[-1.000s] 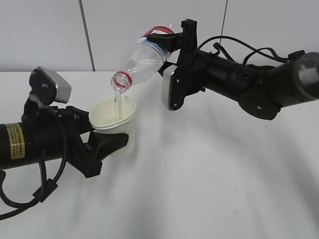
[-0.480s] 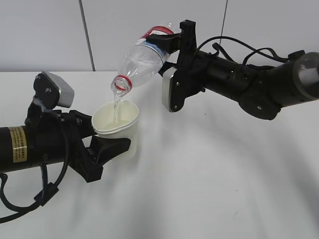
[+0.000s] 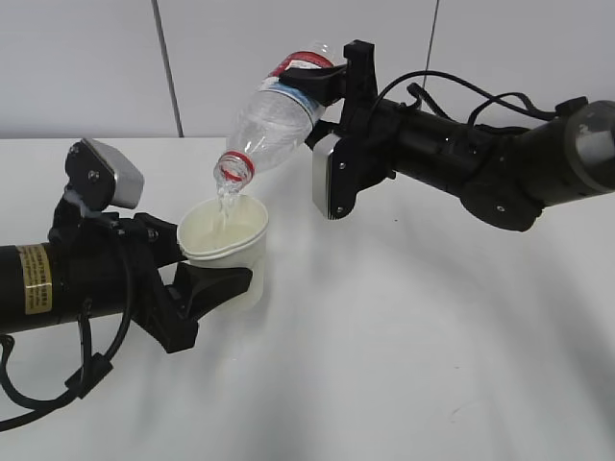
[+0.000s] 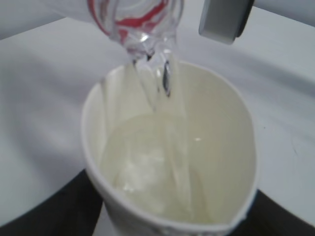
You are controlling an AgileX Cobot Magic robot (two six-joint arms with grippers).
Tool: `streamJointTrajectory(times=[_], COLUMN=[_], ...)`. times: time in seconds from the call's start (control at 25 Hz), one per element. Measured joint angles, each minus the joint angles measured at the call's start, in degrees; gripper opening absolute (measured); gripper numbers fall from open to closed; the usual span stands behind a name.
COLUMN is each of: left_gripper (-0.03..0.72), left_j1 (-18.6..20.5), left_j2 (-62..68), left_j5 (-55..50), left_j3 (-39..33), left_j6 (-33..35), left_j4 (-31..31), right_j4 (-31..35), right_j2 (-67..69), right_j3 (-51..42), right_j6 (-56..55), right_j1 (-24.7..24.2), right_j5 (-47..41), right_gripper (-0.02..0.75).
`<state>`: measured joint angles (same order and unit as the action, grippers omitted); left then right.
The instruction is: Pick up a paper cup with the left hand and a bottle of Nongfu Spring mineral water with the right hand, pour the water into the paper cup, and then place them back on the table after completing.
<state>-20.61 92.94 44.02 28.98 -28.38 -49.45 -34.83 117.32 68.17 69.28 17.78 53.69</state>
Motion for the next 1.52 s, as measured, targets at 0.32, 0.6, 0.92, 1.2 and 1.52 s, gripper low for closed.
streamJointTrajectory(times=[0.32, 0.6, 0.92, 1.2, 1.52], left_gripper=[0.436, 0.436, 0.436, 0.436, 0.436], left_j1=[0.0, 0.0, 0.1, 2.2, 6.2], left_j2=[0.0, 0.0, 0.0, 0.0, 3.0], left_j5=[0.0, 0.2, 0.3, 0.5, 4.3], left_j3=[0.0, 0.0, 0.0, 0.0, 0.0], left_j6=[0.0, 0.0, 0.9, 4.2, 6.6], left_j4=[-0.2, 0.3, 2.2, 5.2, 6.5], right_j4=[0.0, 0.2, 6.3, 13.2, 14.5], right_j2=[0.0, 0.0, 0.0, -0.7, -6.5], right_j3=[0.0, -0.5, -7.4, -11.1, -14.2], right_j6=[0.1, -7.7, -23.3, -43.9, -61.2], right_j1=[0.0, 0.0, 0.0, 0.0, 0.0], right_j5=[0.2, 0.8, 7.3, 7.5, -3.3], right_gripper=[0.413, 0.413, 0.413, 0.413, 0.413])
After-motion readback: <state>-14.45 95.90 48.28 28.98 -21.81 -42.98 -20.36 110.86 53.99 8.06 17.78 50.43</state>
